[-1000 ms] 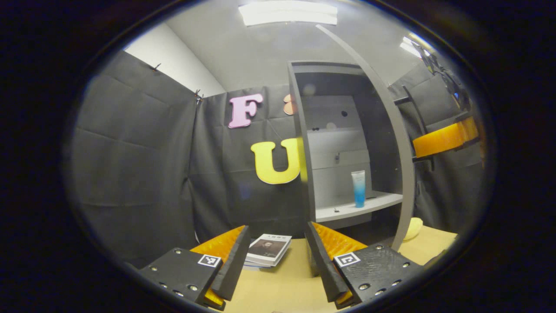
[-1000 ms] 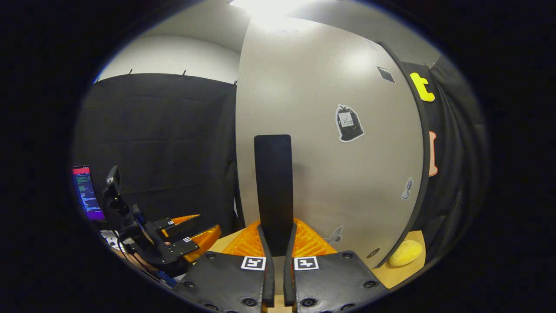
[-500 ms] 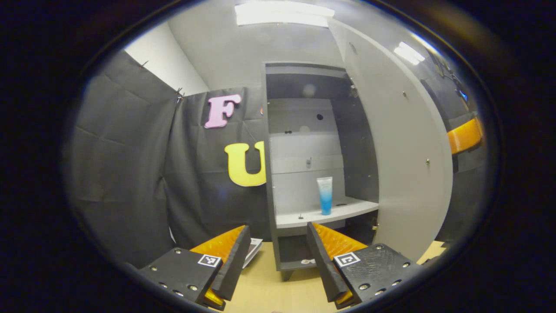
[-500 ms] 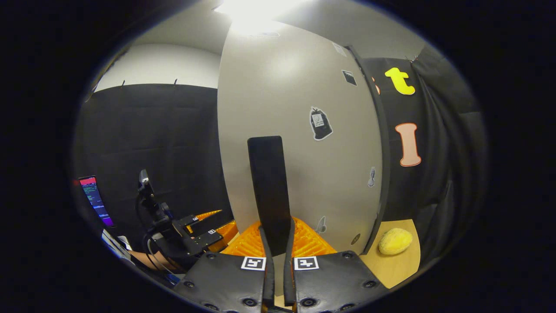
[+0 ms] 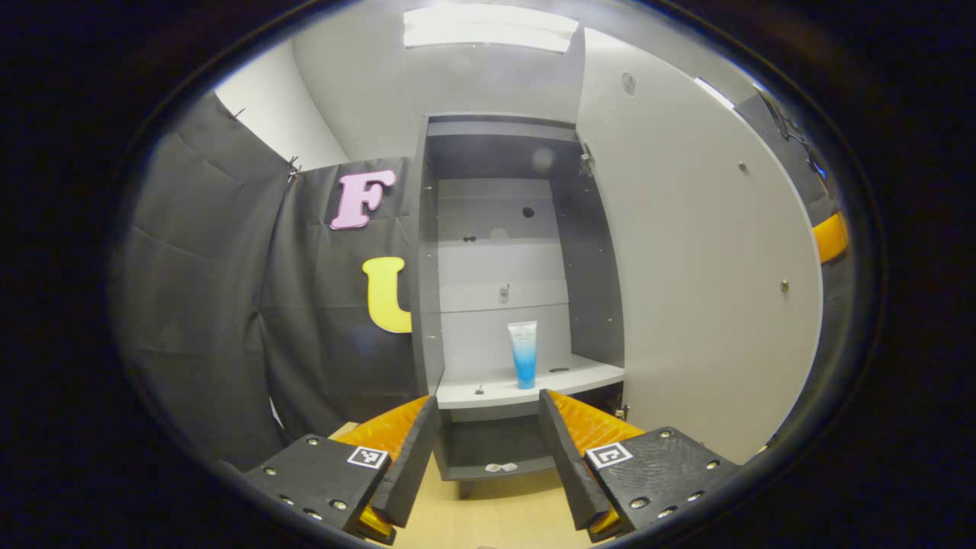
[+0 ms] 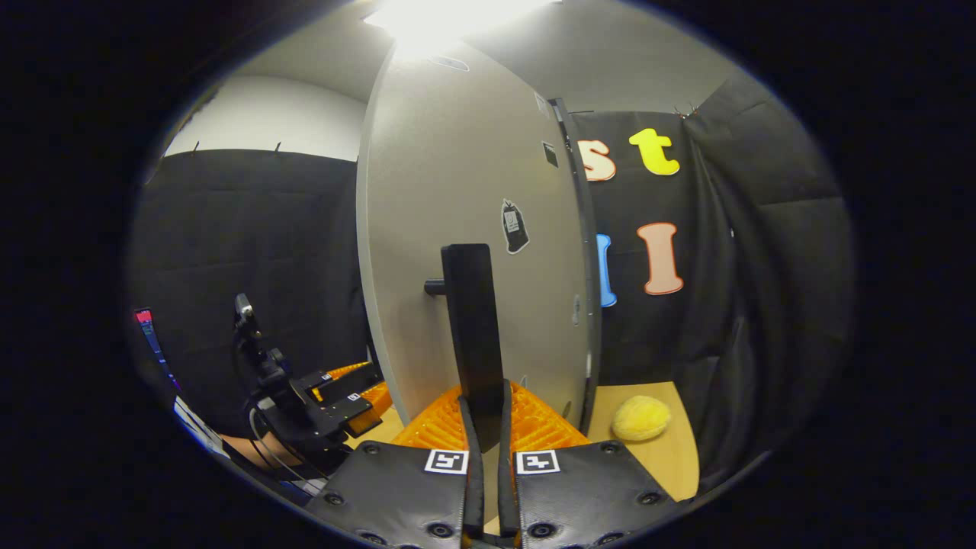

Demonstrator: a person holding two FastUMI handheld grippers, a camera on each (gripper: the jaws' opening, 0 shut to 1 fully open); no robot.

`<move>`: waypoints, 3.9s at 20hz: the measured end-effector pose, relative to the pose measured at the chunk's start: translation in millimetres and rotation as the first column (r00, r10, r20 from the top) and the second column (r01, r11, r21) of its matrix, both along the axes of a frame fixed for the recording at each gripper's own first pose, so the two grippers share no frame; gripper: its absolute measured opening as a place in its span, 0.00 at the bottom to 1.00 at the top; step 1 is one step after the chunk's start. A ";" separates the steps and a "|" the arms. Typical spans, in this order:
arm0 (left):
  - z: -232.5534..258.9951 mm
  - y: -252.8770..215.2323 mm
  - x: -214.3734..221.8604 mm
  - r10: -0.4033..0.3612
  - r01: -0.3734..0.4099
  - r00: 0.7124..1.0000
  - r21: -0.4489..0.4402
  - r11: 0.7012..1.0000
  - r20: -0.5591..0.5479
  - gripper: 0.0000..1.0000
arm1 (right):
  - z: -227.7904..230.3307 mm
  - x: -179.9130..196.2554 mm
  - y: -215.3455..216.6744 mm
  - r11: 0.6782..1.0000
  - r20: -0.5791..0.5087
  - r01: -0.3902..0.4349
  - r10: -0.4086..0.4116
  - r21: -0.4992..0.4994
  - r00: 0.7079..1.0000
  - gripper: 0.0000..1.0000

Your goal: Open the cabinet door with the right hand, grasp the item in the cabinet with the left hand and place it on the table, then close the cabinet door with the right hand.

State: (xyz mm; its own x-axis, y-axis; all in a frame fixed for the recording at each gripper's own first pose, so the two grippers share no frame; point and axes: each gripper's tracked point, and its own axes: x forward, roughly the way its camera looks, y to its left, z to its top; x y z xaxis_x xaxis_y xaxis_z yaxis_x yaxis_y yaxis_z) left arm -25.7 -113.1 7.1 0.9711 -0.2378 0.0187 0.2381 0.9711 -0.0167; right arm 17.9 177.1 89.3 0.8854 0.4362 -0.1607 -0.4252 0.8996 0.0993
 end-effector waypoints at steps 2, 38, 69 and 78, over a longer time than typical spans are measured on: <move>1.7 -14.9 2.1 -0.019 0.019 1.000 -0.007 1.000 0.002 0.79 | 3.4 -5.3 -27.6 0.997 0.000 0.078 -0.078 0.001 0.997 0.05; -27.7 -119.6 215.1 0.042 -0.038 0.990 0.030 0.999 -0.133 0.79 | -59.3 32.7 -215.0 0.781 -0.063 0.622 -0.624 -0.043 0.779 0.98; -55.9 -32.3 102.9 0.127 -0.125 0.989 0.031 0.992 -0.080 0.50 | -67.0 63.1 -161.2 0.918 -0.064 0.394 -0.396 -0.036 0.916 0.98; -117.8 3.5 42.0 0.160 -0.156 0.979 0.041 0.987 -0.128 0.49 | -73.6 61.5 -153.1 0.934 -0.070 0.353 -0.356 -0.045 0.932 0.98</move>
